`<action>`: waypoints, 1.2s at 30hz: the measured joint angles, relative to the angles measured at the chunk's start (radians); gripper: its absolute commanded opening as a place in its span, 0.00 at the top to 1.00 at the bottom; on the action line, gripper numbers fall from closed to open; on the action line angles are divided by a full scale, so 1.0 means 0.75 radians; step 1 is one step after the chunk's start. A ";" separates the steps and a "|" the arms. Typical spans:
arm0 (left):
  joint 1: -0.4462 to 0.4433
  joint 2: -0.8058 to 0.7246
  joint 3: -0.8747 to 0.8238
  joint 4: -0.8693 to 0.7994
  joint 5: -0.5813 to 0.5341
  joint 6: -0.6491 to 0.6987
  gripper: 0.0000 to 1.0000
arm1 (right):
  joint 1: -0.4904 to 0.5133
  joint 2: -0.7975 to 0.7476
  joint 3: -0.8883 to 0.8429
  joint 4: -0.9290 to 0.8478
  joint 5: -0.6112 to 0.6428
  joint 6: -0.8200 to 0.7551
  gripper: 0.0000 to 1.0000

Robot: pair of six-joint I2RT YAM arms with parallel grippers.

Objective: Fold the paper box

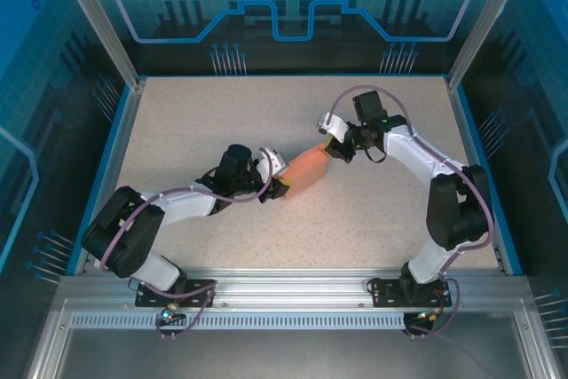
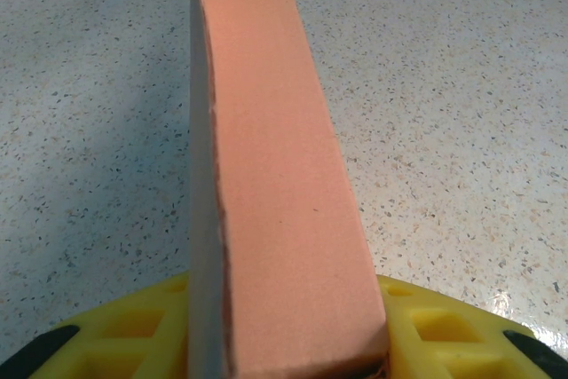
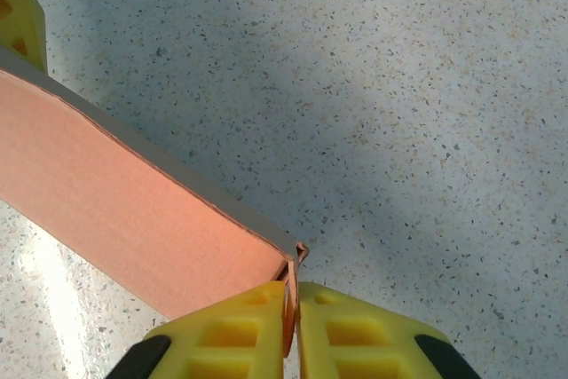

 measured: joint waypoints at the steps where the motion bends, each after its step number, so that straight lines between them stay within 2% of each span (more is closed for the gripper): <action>1: 0.000 0.000 0.000 0.000 0.000 0.000 0.64 | 0.000 0.000 0.000 0.002 0.001 0.001 0.92; 10: 0.000 0.000 0.000 -0.009 -0.006 -0.001 0.64 | 0.026 -0.001 0.007 -0.001 0.068 0.114 0.96; 19: 0.000 0.005 0.018 0.010 -0.026 0.000 0.63 | 0.113 0.012 0.159 -0.153 0.278 0.469 0.97; 26: 0.000 0.011 0.018 -0.001 -0.026 0.000 0.63 | 0.172 0.019 0.164 -0.181 0.394 0.699 0.96; 36: 0.000 0.020 0.018 -0.023 -0.026 -0.001 0.63 | 0.210 0.021 0.124 -0.153 0.482 0.765 0.96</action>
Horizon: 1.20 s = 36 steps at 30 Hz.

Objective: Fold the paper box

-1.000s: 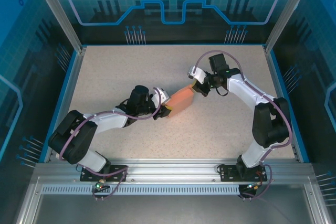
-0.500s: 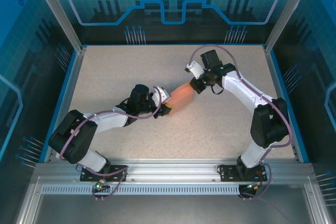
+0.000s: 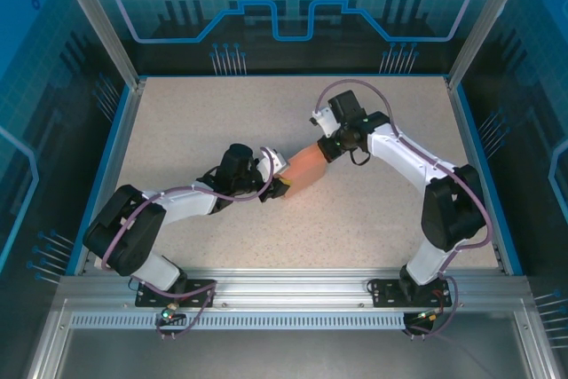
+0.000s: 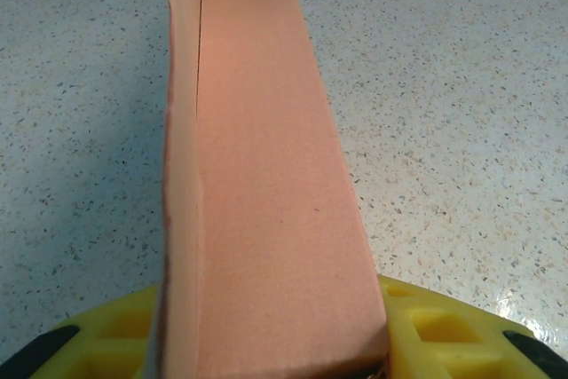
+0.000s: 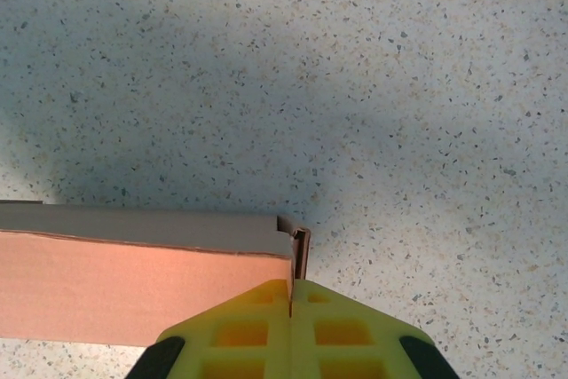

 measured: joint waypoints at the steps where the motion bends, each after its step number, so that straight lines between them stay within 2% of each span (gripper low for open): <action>1: 0.000 0.003 0.000 -0.005 0.000 -0.002 0.63 | 0.001 0.000 -0.010 0.010 0.003 -0.001 0.96; 24: 0.000 0.008 0.007 -0.006 0.000 -0.030 0.63 | 0.007 -0.102 -0.223 0.246 0.031 0.019 0.96; 36: 0.000 0.008 0.008 -0.018 0.000 -0.030 0.54 | 0.052 -0.156 -0.303 0.322 0.125 0.085 0.97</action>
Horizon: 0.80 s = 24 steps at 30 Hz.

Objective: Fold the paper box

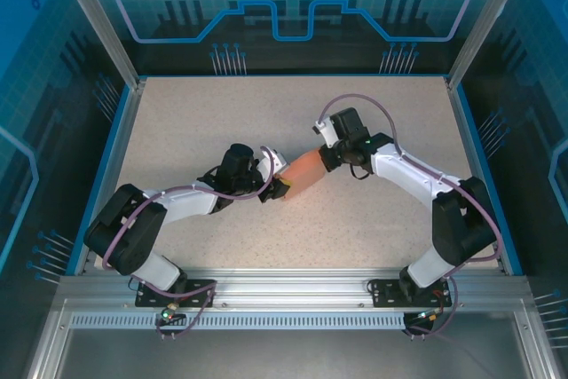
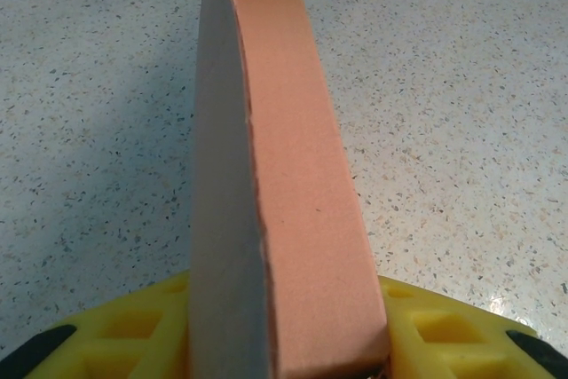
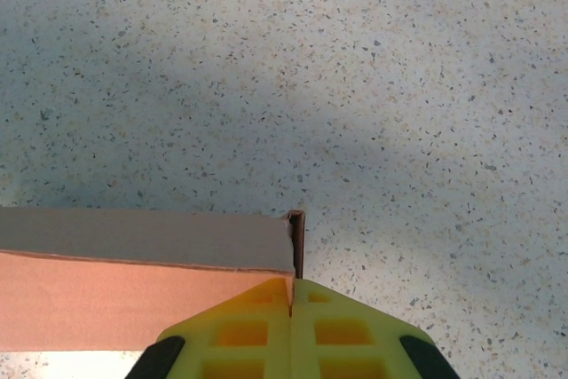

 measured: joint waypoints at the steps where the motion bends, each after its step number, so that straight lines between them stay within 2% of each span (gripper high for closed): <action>1: 0.000 0.000 0.000 -0.003 -0.001 0.000 0.52 | 0.004 0.000 0.000 0.000 0.005 0.004 0.97; 9: 0.000 0.001 0.027 -0.023 -0.042 -0.005 0.43 | 0.056 -0.004 0.000 -0.003 0.018 0.039 0.97; 24: 0.000 -0.003 0.030 -0.041 -0.066 -0.039 0.24 | 0.072 -0.008 -0.024 0.026 0.053 0.086 0.97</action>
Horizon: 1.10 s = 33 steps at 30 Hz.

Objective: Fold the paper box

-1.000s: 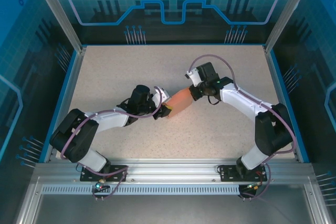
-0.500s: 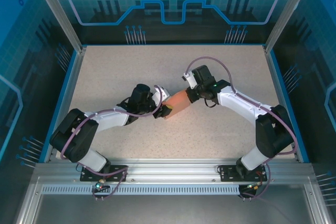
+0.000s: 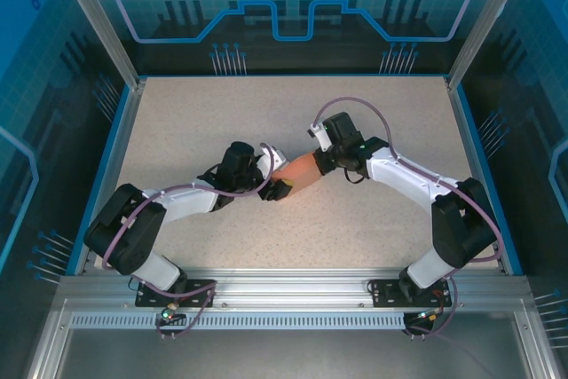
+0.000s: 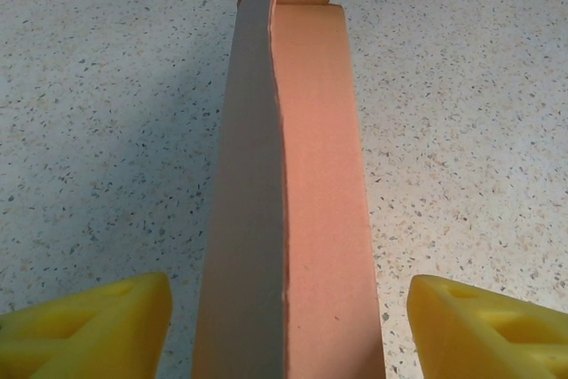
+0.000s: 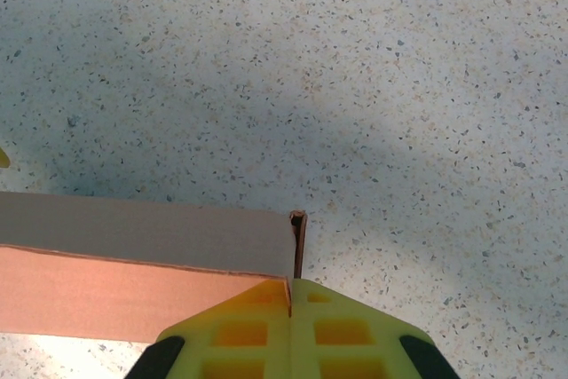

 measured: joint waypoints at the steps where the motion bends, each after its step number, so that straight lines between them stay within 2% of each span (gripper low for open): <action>1: 0.000 -0.005 0.000 -0.003 -0.005 -0.002 0.24 | 0.002 -0.001 -0.002 0.002 0.005 0.004 0.97; 8: 0.000 -0.120 -0.001 -0.034 -0.042 -0.101 0.20 | 0.025 -0.002 -0.006 0.007 0.031 0.018 0.97; 16: 0.000 -0.383 -0.013 -0.242 -0.211 -0.345 0.27 | 0.039 -0.002 -0.006 0.006 0.050 0.028 0.97; 20: -0.001 -0.461 -0.016 -0.389 -0.264 -0.440 0.33 | 0.039 -0.002 -0.006 0.006 0.050 0.033 0.97; 25: -0.013 -0.473 -0.016 -0.531 -0.315 -0.502 0.48 | 0.039 -0.002 -0.006 0.005 0.050 0.033 0.97; 33: -0.024 -0.386 0.007 -0.583 -0.329 -0.511 0.62 | 0.040 -0.002 -0.005 0.004 0.050 0.033 0.97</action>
